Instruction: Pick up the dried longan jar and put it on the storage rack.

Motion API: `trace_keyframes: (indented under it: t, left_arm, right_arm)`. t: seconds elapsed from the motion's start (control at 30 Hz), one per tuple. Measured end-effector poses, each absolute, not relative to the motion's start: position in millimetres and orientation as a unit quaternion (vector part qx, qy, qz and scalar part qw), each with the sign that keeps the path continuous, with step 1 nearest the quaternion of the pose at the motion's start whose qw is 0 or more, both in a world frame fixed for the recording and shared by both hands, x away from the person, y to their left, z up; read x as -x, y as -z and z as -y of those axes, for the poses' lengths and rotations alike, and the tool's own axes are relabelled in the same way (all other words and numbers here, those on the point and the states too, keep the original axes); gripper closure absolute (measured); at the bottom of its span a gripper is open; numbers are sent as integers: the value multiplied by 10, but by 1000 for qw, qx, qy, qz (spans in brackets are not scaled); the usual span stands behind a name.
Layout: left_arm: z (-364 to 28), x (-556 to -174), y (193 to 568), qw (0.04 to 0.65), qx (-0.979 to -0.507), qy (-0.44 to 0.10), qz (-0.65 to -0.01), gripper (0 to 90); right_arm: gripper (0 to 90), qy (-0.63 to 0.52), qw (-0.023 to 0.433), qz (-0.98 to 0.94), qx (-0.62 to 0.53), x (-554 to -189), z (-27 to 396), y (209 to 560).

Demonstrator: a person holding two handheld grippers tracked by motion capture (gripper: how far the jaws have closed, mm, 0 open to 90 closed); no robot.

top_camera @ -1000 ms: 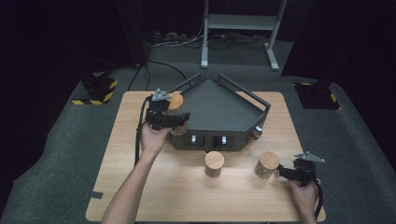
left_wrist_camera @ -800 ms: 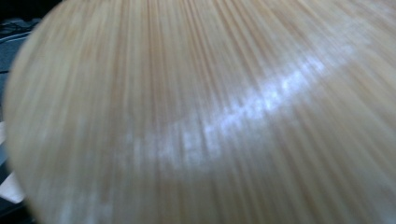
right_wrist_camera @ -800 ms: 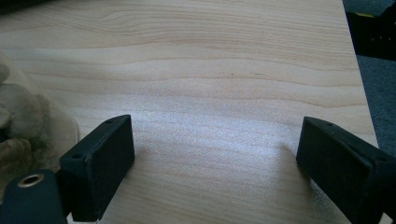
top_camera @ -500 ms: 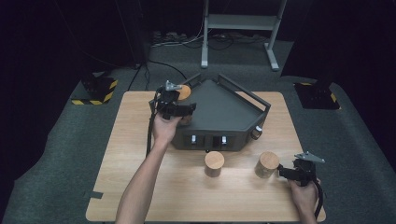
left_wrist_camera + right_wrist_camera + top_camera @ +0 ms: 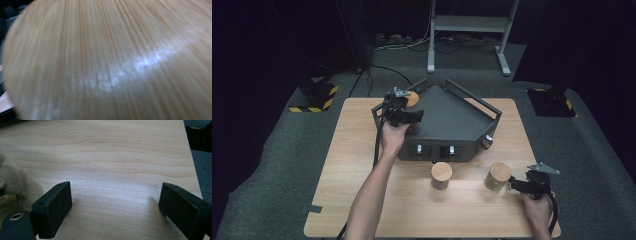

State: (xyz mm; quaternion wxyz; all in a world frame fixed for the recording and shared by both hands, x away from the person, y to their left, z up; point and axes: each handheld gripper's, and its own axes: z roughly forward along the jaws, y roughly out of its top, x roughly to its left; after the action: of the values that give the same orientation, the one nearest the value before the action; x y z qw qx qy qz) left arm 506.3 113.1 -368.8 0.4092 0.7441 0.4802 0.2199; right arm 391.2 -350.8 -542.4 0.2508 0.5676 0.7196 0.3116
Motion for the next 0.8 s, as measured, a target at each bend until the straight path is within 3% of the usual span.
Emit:
trace_keyframes:
  t: [0.8]
  left_arm:
    - [-1104, -5085, 3765, 400, -749, -229, -476, 260]
  right_arm:
    - [110, -312, 251, -720, -568, -3912, 3508, 5424]
